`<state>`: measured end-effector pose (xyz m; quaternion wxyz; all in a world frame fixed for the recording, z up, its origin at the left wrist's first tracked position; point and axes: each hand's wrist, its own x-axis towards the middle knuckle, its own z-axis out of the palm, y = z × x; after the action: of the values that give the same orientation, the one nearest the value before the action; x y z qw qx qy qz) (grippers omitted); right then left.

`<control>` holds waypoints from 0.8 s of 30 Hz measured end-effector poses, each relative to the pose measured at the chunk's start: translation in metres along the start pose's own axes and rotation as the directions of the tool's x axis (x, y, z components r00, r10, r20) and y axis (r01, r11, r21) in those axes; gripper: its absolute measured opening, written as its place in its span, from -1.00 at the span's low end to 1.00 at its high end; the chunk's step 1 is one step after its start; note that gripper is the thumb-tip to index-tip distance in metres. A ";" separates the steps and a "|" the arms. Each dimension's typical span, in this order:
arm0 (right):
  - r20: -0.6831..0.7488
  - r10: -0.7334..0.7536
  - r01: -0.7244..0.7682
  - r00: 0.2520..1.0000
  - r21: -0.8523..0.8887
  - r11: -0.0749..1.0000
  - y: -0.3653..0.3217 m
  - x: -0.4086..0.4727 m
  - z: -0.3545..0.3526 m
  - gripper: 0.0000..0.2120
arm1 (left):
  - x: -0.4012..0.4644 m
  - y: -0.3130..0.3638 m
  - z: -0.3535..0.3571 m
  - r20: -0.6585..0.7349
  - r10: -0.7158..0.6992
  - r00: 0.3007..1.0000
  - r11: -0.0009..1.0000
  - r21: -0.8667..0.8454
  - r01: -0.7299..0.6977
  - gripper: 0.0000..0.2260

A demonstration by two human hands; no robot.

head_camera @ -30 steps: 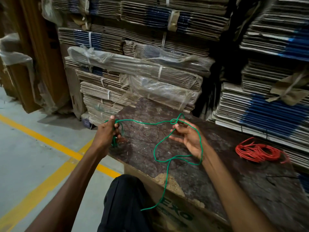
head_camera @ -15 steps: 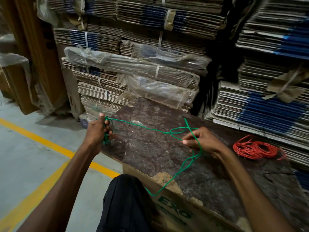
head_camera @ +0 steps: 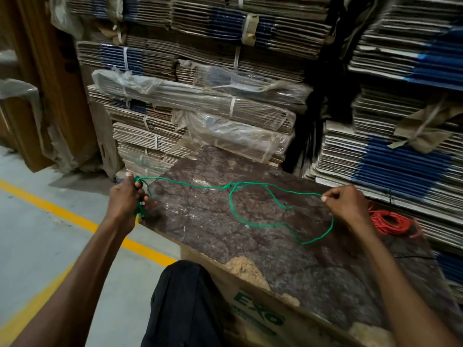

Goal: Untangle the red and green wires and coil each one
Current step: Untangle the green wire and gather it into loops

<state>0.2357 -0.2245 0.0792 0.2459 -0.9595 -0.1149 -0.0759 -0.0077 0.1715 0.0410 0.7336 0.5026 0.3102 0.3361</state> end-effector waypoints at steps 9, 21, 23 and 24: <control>0.175 -0.214 0.205 0.961 0.068 0.976 -0.060 -0.008 0.016 -0.69 | 0.000 -0.004 0.003 0.028 0.033 0.999 0.995 0.097 -0.036 -0.61; -0.195 -0.478 0.515 0.856 0.254 0.819 -0.156 -0.029 0.073 -0.90 | -0.018 0.001 0.010 0.118 0.048 0.992 0.983 0.169 -0.068 -0.59; 0.007 -0.458 0.444 0.889 0.231 0.866 -0.160 -0.021 0.083 -0.89 | -0.020 0.000 0.011 0.130 0.068 0.989 0.978 0.187 -0.092 -0.59; 0.153 -0.457 0.427 0.876 0.190 0.884 -0.160 -0.017 0.088 -0.87 | -0.021 0.000 0.011 0.133 0.080 0.988 0.973 0.203 -0.106 -0.59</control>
<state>0.1857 -0.0480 0.0724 0.2813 -0.8890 -0.3602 -0.0277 -0.0109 0.1489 0.0464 0.6779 0.6109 0.2736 0.3038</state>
